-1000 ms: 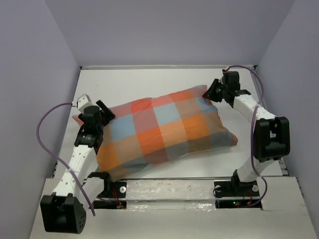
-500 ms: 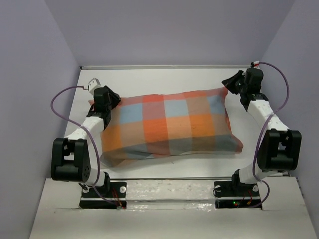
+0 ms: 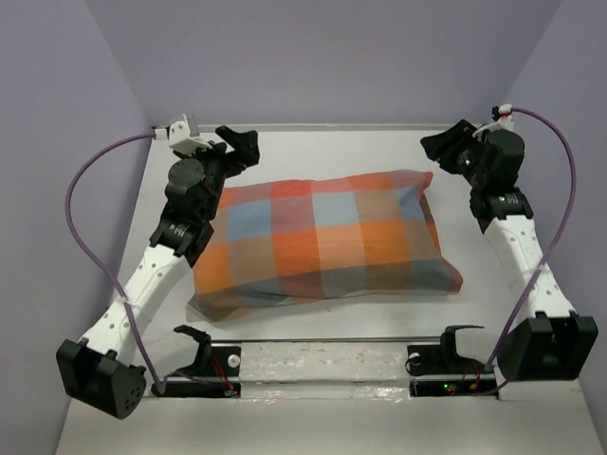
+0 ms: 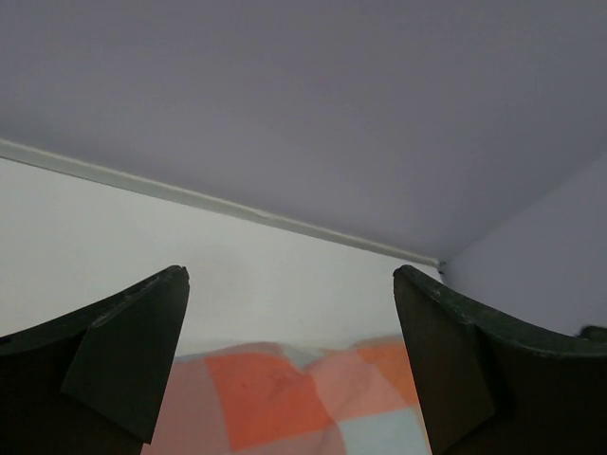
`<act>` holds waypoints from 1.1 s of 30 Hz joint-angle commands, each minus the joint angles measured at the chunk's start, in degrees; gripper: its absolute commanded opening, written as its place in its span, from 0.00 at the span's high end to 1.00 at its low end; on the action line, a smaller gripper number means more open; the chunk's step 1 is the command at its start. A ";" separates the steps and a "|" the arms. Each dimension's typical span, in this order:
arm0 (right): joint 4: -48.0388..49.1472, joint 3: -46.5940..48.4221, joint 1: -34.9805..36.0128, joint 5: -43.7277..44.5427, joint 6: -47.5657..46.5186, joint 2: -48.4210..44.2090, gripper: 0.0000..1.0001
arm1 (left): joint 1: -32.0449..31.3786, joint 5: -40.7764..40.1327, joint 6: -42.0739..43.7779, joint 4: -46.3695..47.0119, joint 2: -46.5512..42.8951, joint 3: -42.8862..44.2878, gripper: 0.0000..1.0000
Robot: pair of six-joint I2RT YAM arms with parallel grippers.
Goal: Put the pillow into the pillowcase
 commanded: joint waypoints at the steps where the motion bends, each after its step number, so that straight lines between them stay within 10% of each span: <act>1: 3.86 -7.06 7.94 -7.25 1.20 -8.82 0.68 | -10.63 -2.94 3.01 -5.43 -5.04 -3.41 0.01; 4: 7.36 -15.85 12.60 -11.73 2.96 -11.72 1.00 | -15.83 -2.33 -2.17 -5.79 -8.55 -10.70 0.01; 11: 14.84 -27.91 13.84 -5.52 4.28 -9.37 1.00 | -18.66 -5.93 -9.12 -5.00 -12.53 -25.91 0.01; 18: 21.88 -26.85 7.52 4.96 6.55 5.92 1.00 | -6.00 -3.12 -8.16 3.25 -6.47 -34.35 0.01; 28: 15.57 -22.65 6.90 7.85 5.42 -6.25 1.00 | -2.83 -2.16 -3.16 -1.57 -12.96 -25.50 0.01; 33: 6.53 -13.86 6.90 9.26 0.95 -16.80 0.66 | -3.27 1.79 2.46 -7.10 -16.82 -12.93 0.01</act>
